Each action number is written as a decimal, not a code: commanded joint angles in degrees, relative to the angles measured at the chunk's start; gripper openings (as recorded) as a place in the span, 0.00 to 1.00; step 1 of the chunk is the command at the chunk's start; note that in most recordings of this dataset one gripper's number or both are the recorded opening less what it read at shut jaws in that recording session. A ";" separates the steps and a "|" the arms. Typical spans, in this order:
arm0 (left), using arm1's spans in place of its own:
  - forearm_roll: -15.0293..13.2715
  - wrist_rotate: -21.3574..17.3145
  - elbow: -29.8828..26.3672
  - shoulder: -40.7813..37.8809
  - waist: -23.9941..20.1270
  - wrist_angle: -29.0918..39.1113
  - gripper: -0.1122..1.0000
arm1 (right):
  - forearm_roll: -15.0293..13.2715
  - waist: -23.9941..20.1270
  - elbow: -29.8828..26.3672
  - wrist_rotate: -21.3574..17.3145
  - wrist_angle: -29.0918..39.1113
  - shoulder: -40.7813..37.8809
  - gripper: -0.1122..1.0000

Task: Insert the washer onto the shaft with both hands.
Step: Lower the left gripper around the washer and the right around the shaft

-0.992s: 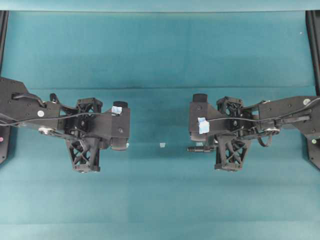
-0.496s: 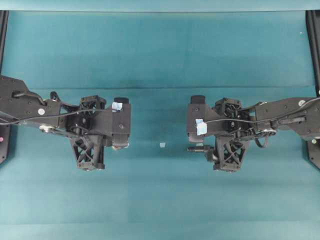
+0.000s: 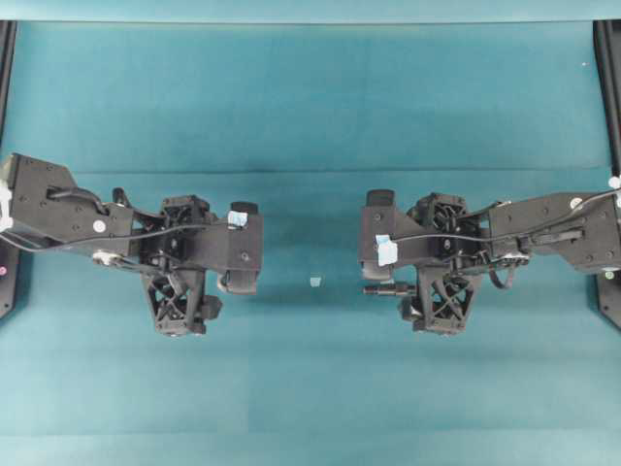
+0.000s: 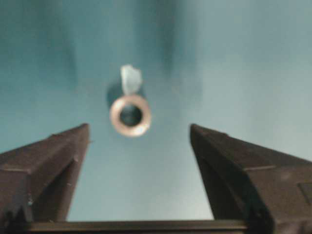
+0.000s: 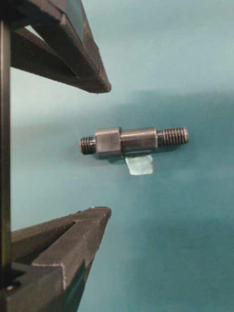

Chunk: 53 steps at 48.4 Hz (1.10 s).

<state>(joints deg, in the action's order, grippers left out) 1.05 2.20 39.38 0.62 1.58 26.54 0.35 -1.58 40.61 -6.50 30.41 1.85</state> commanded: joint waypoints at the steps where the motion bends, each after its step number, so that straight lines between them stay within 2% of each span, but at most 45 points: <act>1: 0.09 -0.09 -0.35 -0.18 0.00 -1.49 0.90 | -0.18 -0.18 -0.70 -0.09 -0.35 0.00 0.74; 12: 0.09 0.00 -0.35 -3.16 -0.53 -3.52 0.90 | -1.76 -0.26 -0.79 0.00 -0.79 -1.14 0.74; 53: 0.09 0.26 -0.09 -5.01 -1.58 -5.01 0.89 | -1.76 -0.70 0.18 0.26 -2.55 -3.43 0.75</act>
<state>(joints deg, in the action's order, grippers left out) 1.05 2.55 39.55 -4.75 -0.09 21.80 -1.32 -2.20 41.04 -6.42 28.13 -1.85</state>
